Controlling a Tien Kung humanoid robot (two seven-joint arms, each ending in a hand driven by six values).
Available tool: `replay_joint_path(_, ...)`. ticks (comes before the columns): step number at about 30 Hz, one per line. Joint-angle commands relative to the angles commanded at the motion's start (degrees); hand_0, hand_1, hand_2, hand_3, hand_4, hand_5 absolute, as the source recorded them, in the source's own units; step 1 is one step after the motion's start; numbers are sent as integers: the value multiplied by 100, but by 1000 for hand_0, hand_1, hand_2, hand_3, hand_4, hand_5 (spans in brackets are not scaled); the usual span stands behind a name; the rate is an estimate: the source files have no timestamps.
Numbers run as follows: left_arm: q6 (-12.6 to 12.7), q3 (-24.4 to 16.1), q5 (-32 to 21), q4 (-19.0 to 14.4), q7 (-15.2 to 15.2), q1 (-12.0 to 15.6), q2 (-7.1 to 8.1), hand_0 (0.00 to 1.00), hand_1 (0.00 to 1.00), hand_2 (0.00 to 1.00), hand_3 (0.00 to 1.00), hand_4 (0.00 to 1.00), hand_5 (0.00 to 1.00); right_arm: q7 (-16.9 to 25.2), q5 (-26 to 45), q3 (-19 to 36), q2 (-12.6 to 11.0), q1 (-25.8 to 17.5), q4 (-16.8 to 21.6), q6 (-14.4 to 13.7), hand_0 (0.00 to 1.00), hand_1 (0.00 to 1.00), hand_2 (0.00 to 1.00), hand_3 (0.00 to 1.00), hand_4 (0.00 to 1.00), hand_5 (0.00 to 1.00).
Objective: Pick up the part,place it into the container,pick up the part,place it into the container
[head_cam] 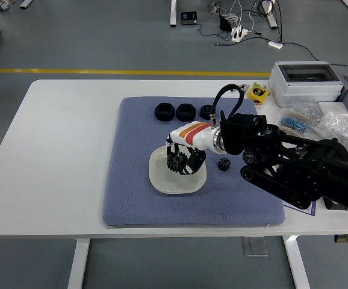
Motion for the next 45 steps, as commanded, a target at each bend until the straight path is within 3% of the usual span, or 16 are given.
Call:
replay_joint_path(1,1,7,-4,0,0,-4,2,721,623,623,551,590,551,-63,-40,-16,50,19,-64,18,258,287,341,366,697,53)
replay_joint_path(2,1,18,-13,0,0,-8,6,721,623,621,551,593,553,-121,-79,-33,90,34,-117,50,334,455,555,518,703,218)
replay_joint_path(7,10,-1,-4,0,-1,-20,12,721,623,621,551,593,553,-84,-278,-138,228,52,-340,75,334,455,555,518,703,218)
replay_joint_path(8,11,-1,-2,0,-1,-20,14,721,621,621,551,592,550,-54,-303,-172,248,44,-380,54,524,664,794,865,952,316)
replay_joint_path(13,14,-17,22,0,5,-18,15,721,621,621,551,592,550,-30,-324,-311,342,-1,-606,10,524,664,794,865,952,316)
replay_joint_path(14,13,-13,22,0,6,-20,16,721,618,623,552,592,548,-33,-327,-314,343,-9,-619,10,733,783,929,980,992,315)
replay_joint_path(22,14,-52,68,0,12,-8,13,721,617,623,552,592,549,28,-391,-185,298,-101,-596,-10,780,815,924,953,998,300)
replay_joint_path(25,14,-75,82,0,10,0,12,721,617,623,552,592,549,63,-424,-58,152,-107,-400,-21,780,815,924,953,998,300)
replay_joint_path(26,14,-77,85,0,10,0,12,721,616,622,552,592,550,70,-428,-42,135,-107,-379,-24,767,793,866,871,994,295)
replay_joint_path(31,15,-118,108,0,3,7,16,721,616,622,552,592,550,96,-495,210,-288,-128,18,12,767,793,866,871,994,295)
replay_joint_path(32,17,-133,118,0,3,10,16,721,614,621,551,592,550,105,-501,263,-403,-159,109,30,716,727,772,775,979,287)
replay_joint_path(35,16,-165,152,0,8,19,14,721,614,621,551,592,550,195,-535,373,-657,-268,216,7,716,727,772,775,979,287)
replay_joint_path(39,13,-191,198,0,21,20,9,721,613,622,551,592,551,294,-576,443,-826,-440,-77,-67,697,699,743,726,942,268)
replay_joint_path(45,13,-166,193,0,32,18,-9,721,614,623,552,592,551,350,-514,349,-661,-575,-1155,-436,674,676,729,706,932,267)
